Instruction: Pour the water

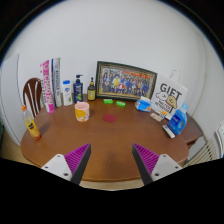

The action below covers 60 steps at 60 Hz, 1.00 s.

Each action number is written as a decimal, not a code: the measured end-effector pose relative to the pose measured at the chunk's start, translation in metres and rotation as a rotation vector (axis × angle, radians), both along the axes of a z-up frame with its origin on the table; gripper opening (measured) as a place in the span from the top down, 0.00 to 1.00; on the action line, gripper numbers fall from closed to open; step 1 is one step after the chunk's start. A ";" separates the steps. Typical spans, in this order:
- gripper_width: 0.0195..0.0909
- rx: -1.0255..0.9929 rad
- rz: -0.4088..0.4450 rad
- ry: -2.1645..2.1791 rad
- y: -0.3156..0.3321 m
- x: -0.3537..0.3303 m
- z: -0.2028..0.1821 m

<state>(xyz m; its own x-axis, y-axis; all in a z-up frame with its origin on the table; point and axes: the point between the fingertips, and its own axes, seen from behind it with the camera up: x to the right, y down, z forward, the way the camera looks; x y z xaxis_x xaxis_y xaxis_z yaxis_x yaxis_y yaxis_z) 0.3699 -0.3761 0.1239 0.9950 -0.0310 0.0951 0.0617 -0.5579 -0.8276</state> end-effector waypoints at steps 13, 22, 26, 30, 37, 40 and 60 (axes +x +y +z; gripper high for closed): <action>0.08 -0.025 -0.028 -0.005 -0.012 -0.077 -0.014; 0.07 -0.016 0.048 0.047 -0.016 -0.183 -0.028; 0.07 -0.005 0.100 0.069 -0.015 -0.237 -0.035; 0.07 0.024 0.152 0.098 -0.007 -0.288 -0.037; 0.07 0.064 0.215 0.143 0.018 -0.363 -0.050; 0.07 0.079 0.229 0.161 0.031 -0.388 -0.056; 0.22 0.186 0.134 0.167 0.129 -0.441 -0.090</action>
<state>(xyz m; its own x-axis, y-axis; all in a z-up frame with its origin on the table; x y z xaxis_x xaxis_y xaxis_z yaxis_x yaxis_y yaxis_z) -0.0712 -0.2468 0.0336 0.9928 0.1002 -0.0657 -0.0214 -0.3912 -0.9201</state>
